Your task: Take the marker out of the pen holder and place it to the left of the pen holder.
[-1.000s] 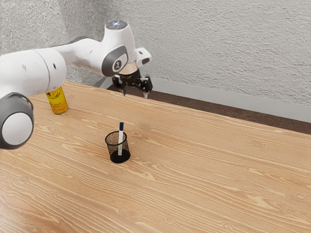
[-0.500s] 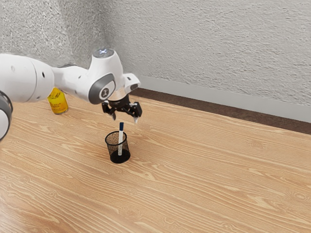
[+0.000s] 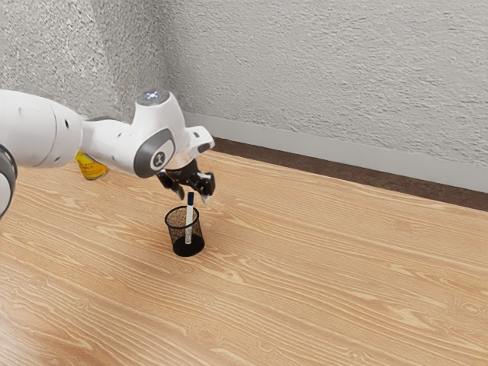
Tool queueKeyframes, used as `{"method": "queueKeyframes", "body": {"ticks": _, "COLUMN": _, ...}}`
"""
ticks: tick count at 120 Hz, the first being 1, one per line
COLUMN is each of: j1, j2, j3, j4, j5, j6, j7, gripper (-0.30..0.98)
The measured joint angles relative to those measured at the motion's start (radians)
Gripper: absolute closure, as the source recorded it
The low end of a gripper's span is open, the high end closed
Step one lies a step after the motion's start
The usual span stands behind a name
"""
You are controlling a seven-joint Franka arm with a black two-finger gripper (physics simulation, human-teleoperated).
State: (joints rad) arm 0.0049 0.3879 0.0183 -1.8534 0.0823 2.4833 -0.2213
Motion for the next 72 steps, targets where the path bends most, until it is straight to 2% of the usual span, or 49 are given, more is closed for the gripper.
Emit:
{"method": "queueKeyframes", "body": {"ticks": 26, "j1": -0.001, "j2": -0.001, "j3": 0.002, "j4": -0.002, "j5": 0.003, "j6": 0.016, "j7": 0.037, "gripper": 0.45}}
{"method": "queueKeyframes", "body": {"ticks": 72, "j1": -0.023, "j2": -0.025, "j3": 0.002, "j4": -0.043, "j5": 0.002, "j6": 0.041, "j7": 0.074, "gripper": 0.58}}
